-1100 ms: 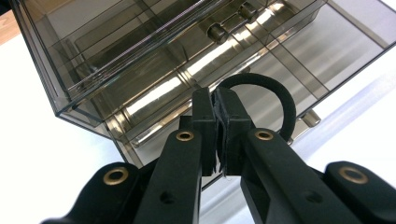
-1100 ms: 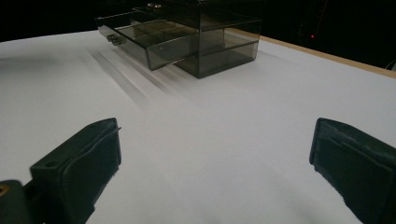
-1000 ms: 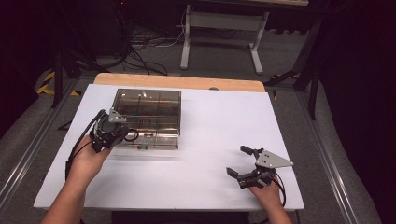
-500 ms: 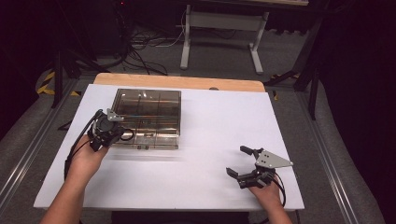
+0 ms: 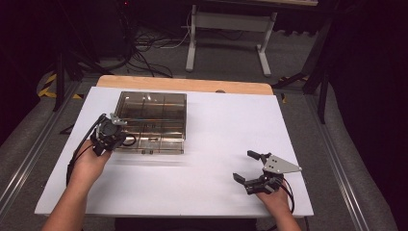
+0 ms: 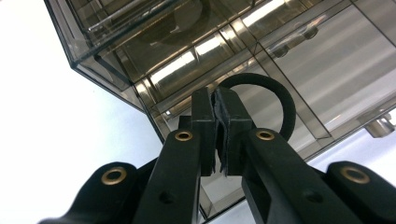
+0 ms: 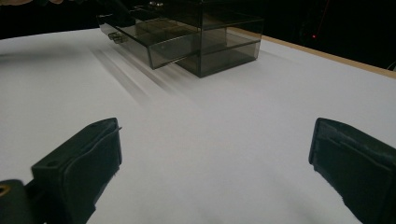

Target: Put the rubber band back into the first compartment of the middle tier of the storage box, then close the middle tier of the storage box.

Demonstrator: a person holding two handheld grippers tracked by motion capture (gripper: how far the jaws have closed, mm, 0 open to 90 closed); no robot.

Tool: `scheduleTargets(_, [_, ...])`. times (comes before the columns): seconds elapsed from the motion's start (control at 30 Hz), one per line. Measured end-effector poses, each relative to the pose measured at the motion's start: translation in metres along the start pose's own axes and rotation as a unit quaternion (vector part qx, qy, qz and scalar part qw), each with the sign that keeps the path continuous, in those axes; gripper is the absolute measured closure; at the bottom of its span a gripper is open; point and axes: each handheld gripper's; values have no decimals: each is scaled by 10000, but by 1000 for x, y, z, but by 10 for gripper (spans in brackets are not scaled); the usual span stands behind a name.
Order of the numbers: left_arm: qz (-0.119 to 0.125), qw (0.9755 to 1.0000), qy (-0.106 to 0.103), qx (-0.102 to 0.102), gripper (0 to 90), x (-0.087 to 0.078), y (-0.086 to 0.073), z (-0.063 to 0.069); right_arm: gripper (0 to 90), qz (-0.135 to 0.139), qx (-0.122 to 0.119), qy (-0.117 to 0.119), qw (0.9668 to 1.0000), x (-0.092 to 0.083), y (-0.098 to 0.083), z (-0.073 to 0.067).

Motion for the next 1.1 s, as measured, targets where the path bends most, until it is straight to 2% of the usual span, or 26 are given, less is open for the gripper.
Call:
scheduleTargets(0.23, [-95,10000,27,6,857,4,-1,-1,29,7,23,-7,10000,0,0,0])
scheduleTargets(0.33, [-57,10000,26,-2,818,3,-1,-2,29,10,24,-14,10000,0,0,0])
scheduleTargets(0.43, [33,10000,10,-25,778,0,-1,-2,29,10,29,-15,10000,0,0,0])
scheduleTargets(0.47, [80,10000,-3,-36,737,-2,-1,-2,29,5,25,-25,10000,0,0,0])
scheduleTargets(0.67, [494,9983,-282,99,690,-20,0,2,28,4,32,-29,10000,0,0,0])
scheduleTargets(0.73, [632,9970,-394,198,699,-28,0,4,29,5,37,-32,10000,0,0,0])
scheduleTargets(0.8, [710,9951,-611,306,718,-34,0,4,28,12,40,-26,10000,0,0,0])
scheduleTargets(0.87, [755,9924,-857,460,731,-38,-1,4,28,21,50,-25,10000,0,0,0])
scheduleTargets(0.97, [816,9861,-1205,796,765,-42,-2,3,29,25,52,-23,10000,0,0,0])
scheduleTargets(1.1, [746,9819,-1418,1010,826,-43,-1,5,29,28,56,-23,10000,0,0,1])
Point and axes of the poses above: each handheld gripper's, and its own axes: x roughly forward along the jaws, y roughly out of its top, z roughly to its right, and after that the axes turned 5 degrees about -z, right-handed
